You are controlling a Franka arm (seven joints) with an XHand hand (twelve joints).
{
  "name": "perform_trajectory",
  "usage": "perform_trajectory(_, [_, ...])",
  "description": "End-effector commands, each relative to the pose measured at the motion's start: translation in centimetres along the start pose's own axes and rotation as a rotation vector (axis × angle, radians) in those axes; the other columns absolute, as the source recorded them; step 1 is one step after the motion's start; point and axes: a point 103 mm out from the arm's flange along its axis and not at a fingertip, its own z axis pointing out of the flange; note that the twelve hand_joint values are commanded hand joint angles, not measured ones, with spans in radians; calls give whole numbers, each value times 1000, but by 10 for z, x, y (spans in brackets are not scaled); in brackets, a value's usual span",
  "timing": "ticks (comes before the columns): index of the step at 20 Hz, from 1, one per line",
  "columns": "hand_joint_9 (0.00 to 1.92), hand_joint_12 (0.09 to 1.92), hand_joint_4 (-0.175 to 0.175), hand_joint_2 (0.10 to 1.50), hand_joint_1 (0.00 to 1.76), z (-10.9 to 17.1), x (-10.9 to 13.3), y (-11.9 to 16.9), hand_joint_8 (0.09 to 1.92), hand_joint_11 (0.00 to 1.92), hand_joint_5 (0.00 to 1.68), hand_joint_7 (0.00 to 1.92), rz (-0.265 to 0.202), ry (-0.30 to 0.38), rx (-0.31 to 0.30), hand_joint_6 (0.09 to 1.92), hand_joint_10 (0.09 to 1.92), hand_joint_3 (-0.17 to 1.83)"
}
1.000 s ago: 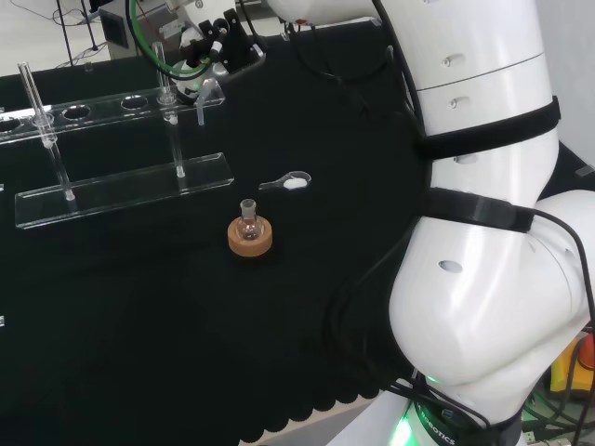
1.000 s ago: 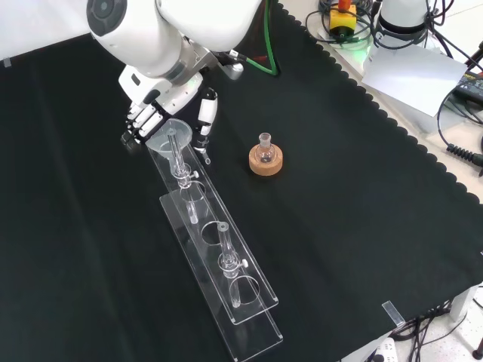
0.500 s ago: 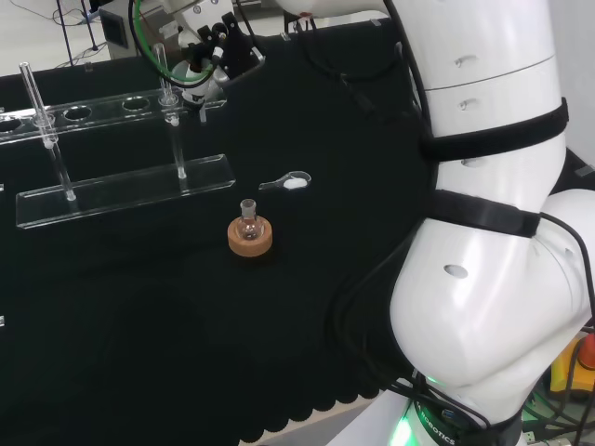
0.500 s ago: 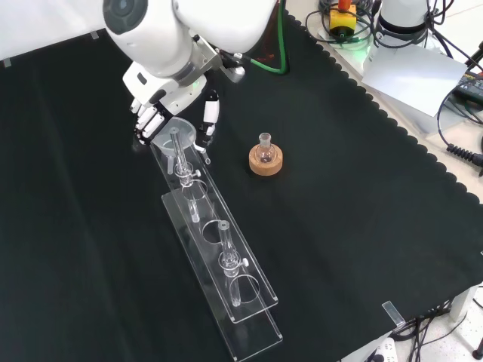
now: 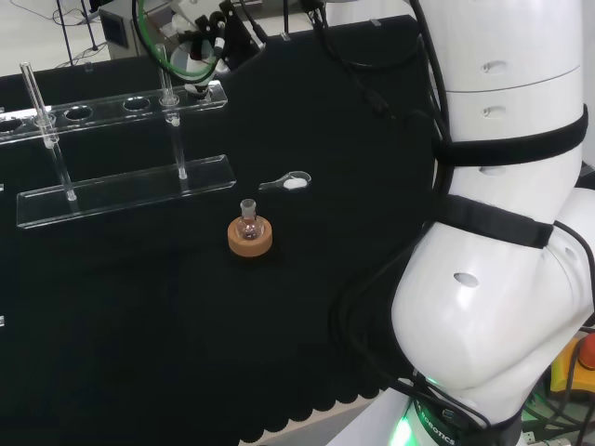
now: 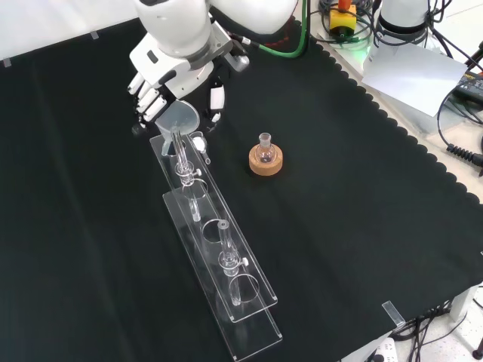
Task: Pick up the funnel from the transparent funnel stand.
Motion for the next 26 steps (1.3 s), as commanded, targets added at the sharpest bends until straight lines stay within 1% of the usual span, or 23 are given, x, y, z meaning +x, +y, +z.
perform_trajectory(1, [693,1375,-88,580,860,-47,-17,-23,972,480,444,415,32,-3,10,95,664,640])
perform_trajectory(4, [708,1379,-89,579,854,-58,-22,-42,971,473,439,414,44,0,1,95,669,647])
perform_trajectory(9, [785,1391,-91,572,847,-74,-24,-79,947,454,445,458,61,-5,10,102,663,665])
perform_trajectory(12, [849,1392,-93,565,846,-76,-22,-102,917,448,453,505,71,-4,11,112,641,680])
perform_trajectory(15, [971,1369,-90,562,848,-72,-20,-123,872,467,494,598,79,-7,11,157,609,691])
perform_trajectory(17, [1042,1345,-81,562,850,-68,-20,-137,841,493,524,672,88,-9,6,245,590,693])
perform_trajectory(19, [1089,1322,-74,564,852,-66,-20,-149,829,521,505,722,95,-13,0,407,581,693])
perform_trajectory(22, [1116,1296,-67,567,854,-61,-17,-167,833,561,474,769,102,-18,8,637,593,698])
perform_trajectory(26, [1125,1280,-63,570,855,-49,-10,-189,844,595,483,798,113,-28,19,742,601,703])
